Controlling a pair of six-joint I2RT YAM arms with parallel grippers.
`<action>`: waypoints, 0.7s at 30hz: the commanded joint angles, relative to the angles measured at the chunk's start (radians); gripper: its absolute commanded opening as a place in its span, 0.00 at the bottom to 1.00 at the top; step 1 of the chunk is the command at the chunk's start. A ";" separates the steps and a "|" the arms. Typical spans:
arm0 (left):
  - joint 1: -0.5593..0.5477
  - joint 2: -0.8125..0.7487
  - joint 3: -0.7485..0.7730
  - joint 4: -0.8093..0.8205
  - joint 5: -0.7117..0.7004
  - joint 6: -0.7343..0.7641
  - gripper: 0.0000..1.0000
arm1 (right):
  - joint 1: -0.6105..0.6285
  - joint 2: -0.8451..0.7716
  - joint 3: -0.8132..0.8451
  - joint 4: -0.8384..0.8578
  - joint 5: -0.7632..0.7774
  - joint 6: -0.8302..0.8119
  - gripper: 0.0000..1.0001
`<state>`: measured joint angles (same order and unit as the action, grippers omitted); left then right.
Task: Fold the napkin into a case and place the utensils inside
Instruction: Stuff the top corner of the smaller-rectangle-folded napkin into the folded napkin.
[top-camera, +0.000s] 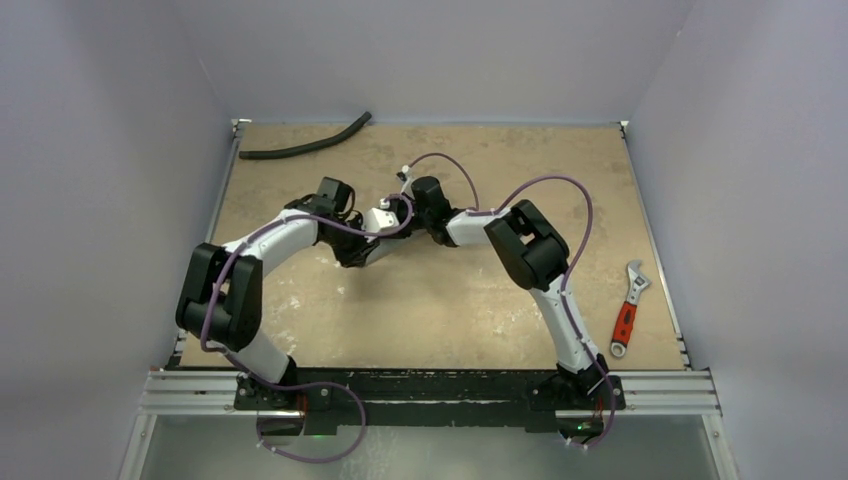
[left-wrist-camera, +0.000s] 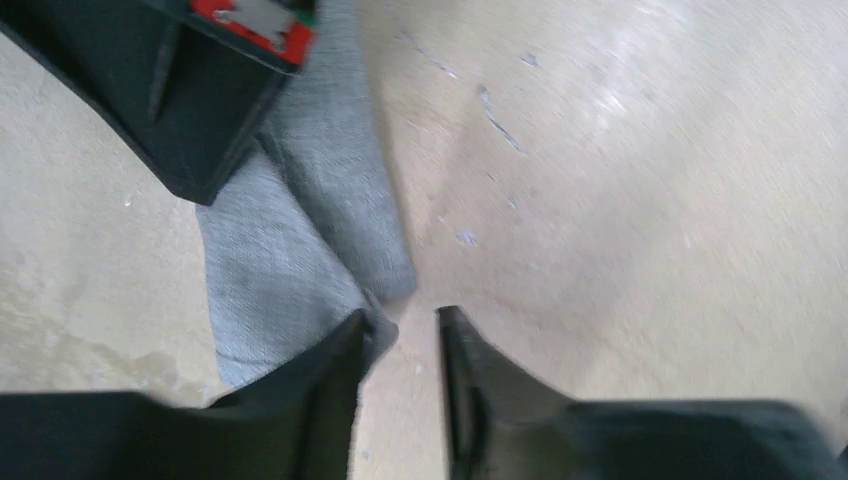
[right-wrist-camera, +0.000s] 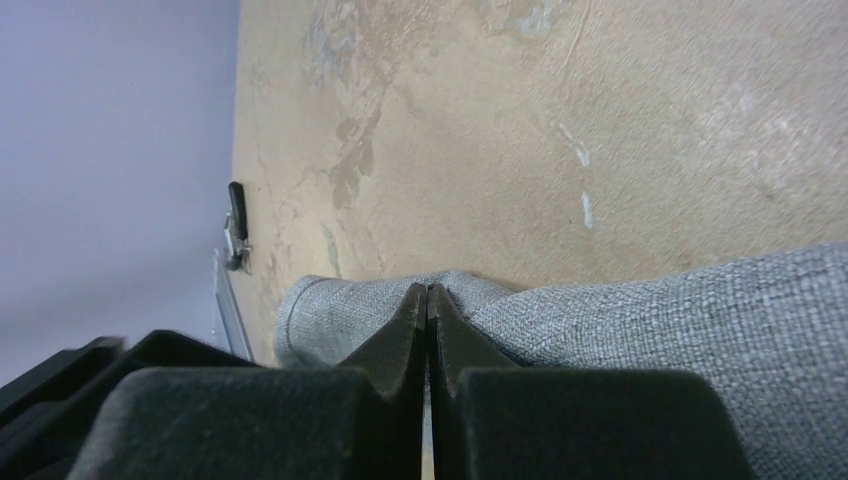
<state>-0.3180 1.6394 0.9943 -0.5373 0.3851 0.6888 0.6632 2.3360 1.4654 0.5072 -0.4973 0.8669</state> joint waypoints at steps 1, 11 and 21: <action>0.033 -0.109 0.076 -0.243 0.144 0.219 0.38 | -0.001 0.074 0.007 -0.104 0.096 -0.075 0.00; 0.042 -0.206 -0.042 -0.201 0.053 0.819 0.86 | -0.002 0.118 0.004 -0.108 0.049 -0.092 0.00; 0.021 -0.255 -0.219 0.146 0.018 0.979 0.94 | -0.002 0.128 -0.019 -0.070 0.005 -0.077 0.00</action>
<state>-0.2817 1.3834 0.8108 -0.5484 0.4129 1.5650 0.6605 2.3833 1.4940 0.5652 -0.5247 0.8459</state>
